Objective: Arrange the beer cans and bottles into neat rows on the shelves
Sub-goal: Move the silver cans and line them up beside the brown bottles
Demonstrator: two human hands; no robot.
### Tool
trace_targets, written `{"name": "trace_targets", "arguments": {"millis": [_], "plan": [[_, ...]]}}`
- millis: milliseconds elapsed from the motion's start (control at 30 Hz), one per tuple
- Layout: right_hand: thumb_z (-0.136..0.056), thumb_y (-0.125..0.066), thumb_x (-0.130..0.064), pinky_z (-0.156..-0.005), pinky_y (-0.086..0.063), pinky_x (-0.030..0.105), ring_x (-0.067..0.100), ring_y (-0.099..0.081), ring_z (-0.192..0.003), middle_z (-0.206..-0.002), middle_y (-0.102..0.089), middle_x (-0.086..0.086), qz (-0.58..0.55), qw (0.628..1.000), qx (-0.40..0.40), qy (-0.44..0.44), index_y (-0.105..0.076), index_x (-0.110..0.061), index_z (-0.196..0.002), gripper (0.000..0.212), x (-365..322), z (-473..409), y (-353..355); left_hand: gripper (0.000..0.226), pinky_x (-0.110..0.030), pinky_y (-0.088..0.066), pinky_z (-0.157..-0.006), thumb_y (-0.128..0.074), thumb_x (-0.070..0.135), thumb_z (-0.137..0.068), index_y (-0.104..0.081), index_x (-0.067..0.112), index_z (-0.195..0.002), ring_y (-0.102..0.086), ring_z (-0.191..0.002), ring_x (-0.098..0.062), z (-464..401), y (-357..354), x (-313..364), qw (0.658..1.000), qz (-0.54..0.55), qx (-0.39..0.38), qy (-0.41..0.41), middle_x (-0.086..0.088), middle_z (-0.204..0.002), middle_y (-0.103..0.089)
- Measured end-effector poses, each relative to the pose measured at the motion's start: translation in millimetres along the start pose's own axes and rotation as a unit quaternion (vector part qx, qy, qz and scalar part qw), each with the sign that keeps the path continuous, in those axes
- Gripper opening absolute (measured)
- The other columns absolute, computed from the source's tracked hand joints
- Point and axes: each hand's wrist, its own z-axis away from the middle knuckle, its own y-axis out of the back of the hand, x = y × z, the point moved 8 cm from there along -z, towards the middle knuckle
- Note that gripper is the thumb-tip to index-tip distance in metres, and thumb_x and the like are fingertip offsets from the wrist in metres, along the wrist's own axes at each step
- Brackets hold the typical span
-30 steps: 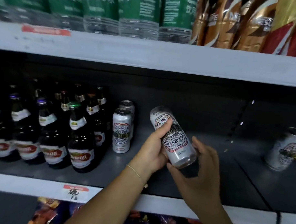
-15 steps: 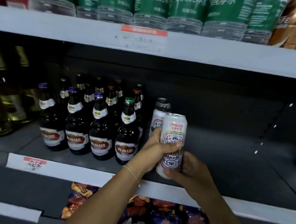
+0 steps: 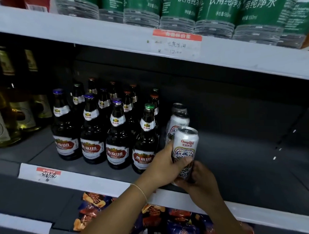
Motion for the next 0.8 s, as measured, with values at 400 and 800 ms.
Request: {"name": "trace_targets", "arguments": {"millis": [400, 800], "plan": [[-0.077, -0.072, 0.000, -0.072, -0.059, 0.029, 0.005, -0.070, -0.082, -0.091, -0.074, -0.010, 0.039, 0.999, 0.032, 0.020, -0.062, -0.027, -0.101, 0.038, 4.5, -28.2, -6.4, 0.053, -0.010, -0.024, -0.103, -0.032, 0.037, -0.104, -0.024, 0.017, -0.152, -0.035, -0.126, 0.002, 10.5, -1.2, -11.2, 0.996, -0.062, 0.055, 0.027, 0.010, -0.141, -0.041], [-0.079, -0.077, -0.018, -0.088, -0.057, 0.032, 0.001, -0.069, -0.094, -0.101, -0.073, -0.017, 0.011, 0.997, 0.049, 0.053, -0.061, -0.040, -0.105, 0.038, 4.6, -41.7, -10.1, 0.055, 0.014, -0.004, -0.086, -0.032, 0.031, -0.104, -0.015, 0.014, -0.154, -0.014, -0.130, 0.009, 18.6, -5.5, -33.5, 0.993, -0.006, 0.102, 0.054, 0.016, -0.144, -0.024]]}}
